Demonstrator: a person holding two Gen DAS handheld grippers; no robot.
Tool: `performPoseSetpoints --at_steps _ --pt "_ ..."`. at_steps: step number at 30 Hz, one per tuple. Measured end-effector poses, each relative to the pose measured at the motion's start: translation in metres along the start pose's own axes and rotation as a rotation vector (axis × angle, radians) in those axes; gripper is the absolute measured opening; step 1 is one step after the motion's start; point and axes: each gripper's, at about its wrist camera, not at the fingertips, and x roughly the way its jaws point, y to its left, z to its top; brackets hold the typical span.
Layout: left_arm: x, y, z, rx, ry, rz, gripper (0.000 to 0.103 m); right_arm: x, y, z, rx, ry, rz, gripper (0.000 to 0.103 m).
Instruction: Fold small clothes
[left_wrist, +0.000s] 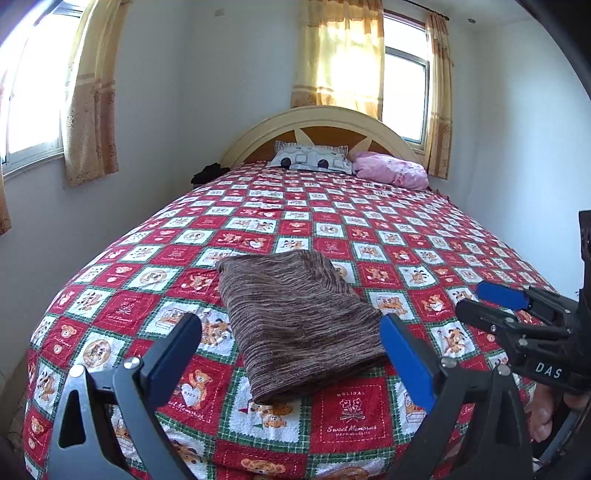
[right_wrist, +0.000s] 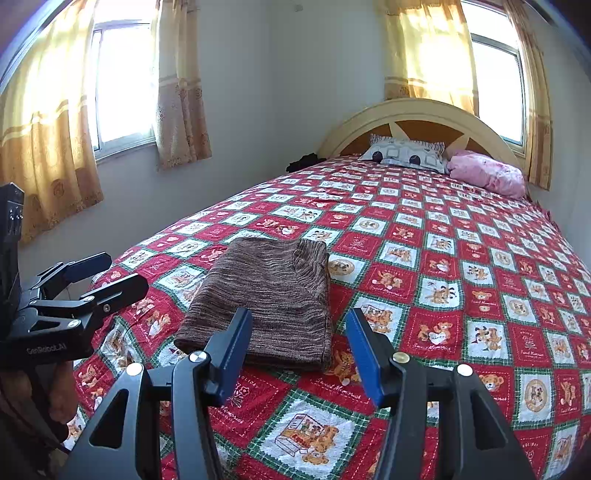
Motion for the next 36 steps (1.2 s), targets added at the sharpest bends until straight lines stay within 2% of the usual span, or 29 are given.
performPoseSetpoints --at_steps 36 --pt "-0.002 0.0 -0.001 0.002 -0.004 0.004 0.099 -0.014 -0.002 -0.001 0.024 -0.035 -0.006 0.055"
